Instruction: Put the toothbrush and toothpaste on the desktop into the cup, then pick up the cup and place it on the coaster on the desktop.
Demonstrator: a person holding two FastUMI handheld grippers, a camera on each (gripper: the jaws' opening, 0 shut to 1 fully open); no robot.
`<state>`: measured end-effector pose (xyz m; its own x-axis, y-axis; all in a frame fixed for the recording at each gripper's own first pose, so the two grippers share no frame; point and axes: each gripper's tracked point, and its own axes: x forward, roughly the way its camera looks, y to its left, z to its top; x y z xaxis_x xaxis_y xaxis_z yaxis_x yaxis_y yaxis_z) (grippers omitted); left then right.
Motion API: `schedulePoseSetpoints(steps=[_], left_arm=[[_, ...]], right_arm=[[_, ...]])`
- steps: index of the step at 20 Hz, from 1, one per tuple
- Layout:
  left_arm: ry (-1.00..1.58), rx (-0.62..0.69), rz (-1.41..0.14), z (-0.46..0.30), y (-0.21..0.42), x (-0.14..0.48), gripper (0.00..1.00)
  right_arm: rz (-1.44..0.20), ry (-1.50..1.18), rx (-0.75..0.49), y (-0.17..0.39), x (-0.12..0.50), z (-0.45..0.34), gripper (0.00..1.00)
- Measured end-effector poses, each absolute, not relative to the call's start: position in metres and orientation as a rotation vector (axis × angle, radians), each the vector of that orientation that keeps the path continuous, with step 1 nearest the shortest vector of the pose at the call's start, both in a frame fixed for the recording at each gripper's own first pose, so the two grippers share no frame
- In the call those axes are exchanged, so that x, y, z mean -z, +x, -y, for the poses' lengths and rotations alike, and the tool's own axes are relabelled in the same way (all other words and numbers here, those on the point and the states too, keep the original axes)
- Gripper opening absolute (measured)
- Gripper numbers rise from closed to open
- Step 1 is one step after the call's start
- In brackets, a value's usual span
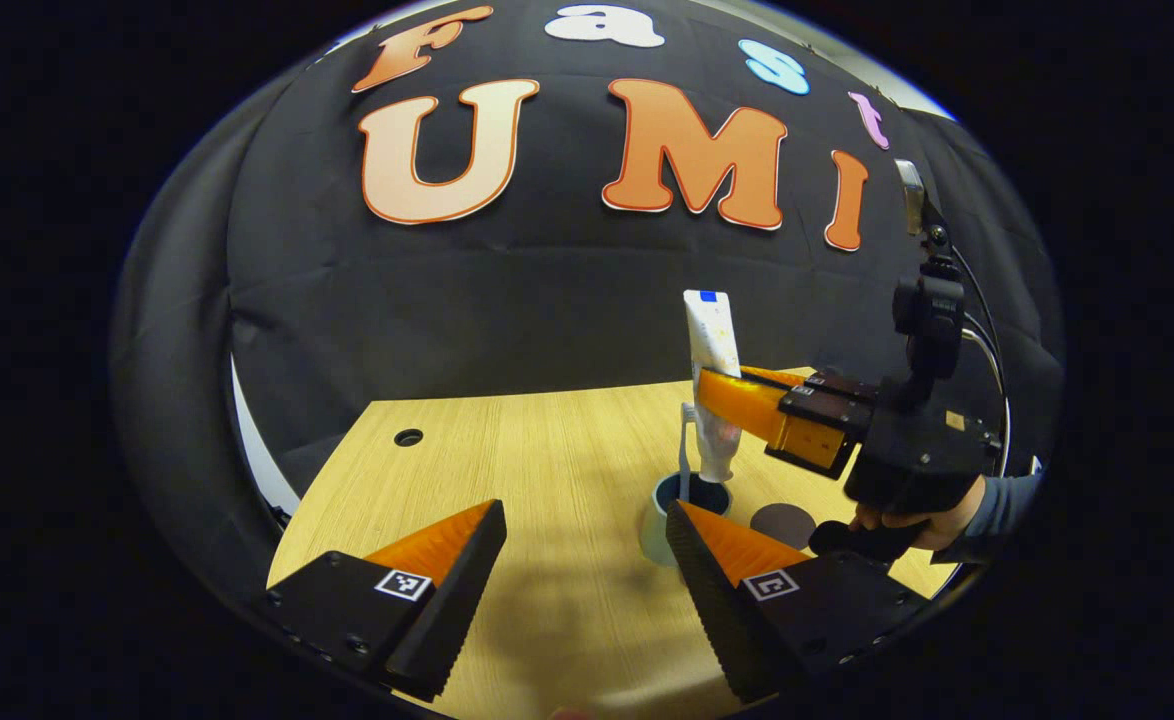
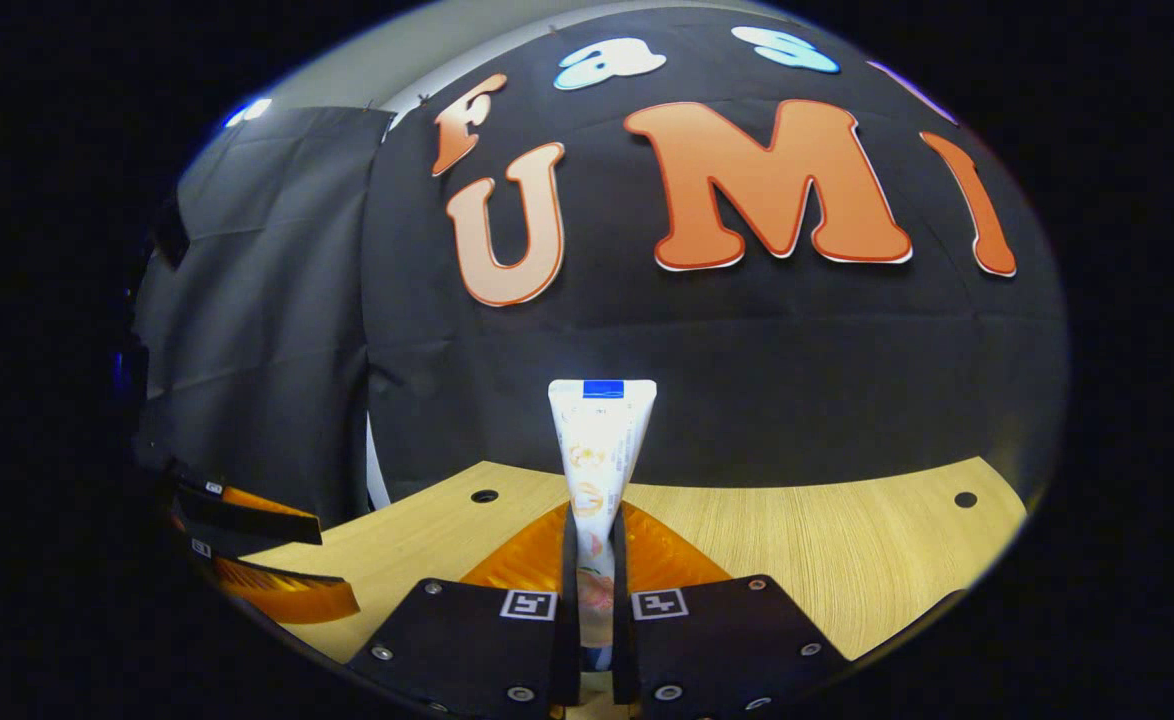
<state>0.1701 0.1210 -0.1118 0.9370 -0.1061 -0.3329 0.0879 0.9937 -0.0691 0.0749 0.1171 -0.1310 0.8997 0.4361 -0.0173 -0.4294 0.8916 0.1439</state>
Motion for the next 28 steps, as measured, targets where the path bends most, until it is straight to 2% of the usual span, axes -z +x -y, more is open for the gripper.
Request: schedulePoseSetpoints(steps=[6, 10, 11, 13, 14, 16, 24, 28], left_arm=[[-0.034, 0.079, -0.352, -0.126, 0.168, 0.121, 0.96], [-0.029, 0.080, -0.367, -0.124, 0.167, 0.129, 0.97], [-0.029, 0.080, -0.375, -0.122, 0.166, 0.131, 0.97], [-0.041, 0.082, -0.386, -0.113, 0.164, 0.136, 0.97], [-0.051, 0.083, -0.389, -0.110, 0.164, 0.138, 0.97], [-0.064, 0.086, -0.400, -0.103, 0.165, 0.142, 0.97], [-0.104, 0.095, -0.455, -0.077, 0.177, 0.156, 0.97], [-0.110, 0.125, -0.501, -0.057, 0.186, 0.164, 0.97]], right_arm=[[-0.048, 0.107, -0.477, 0.077, 0.159, -0.135, 0.13], [-0.112, 0.049, -0.492, 0.076, 0.187, -0.138, 0.23], [-0.129, 0.041, -0.481, 0.077, 0.191, -0.136, 0.30], [-0.126, 0.029, -0.461, 0.070, 0.180, -0.125, 0.37], [-0.119, 0.018, -0.456, 0.065, 0.175, -0.119, 0.43], [-0.119, 0.000, -0.447, 0.055, 0.166, -0.104, 0.42], [-0.138, 0.019, -0.414, 0.025, 0.131, -0.055, 0.52], [-0.157, 0.042, -0.382, 0.011, 0.120, -0.031, 0.76]])
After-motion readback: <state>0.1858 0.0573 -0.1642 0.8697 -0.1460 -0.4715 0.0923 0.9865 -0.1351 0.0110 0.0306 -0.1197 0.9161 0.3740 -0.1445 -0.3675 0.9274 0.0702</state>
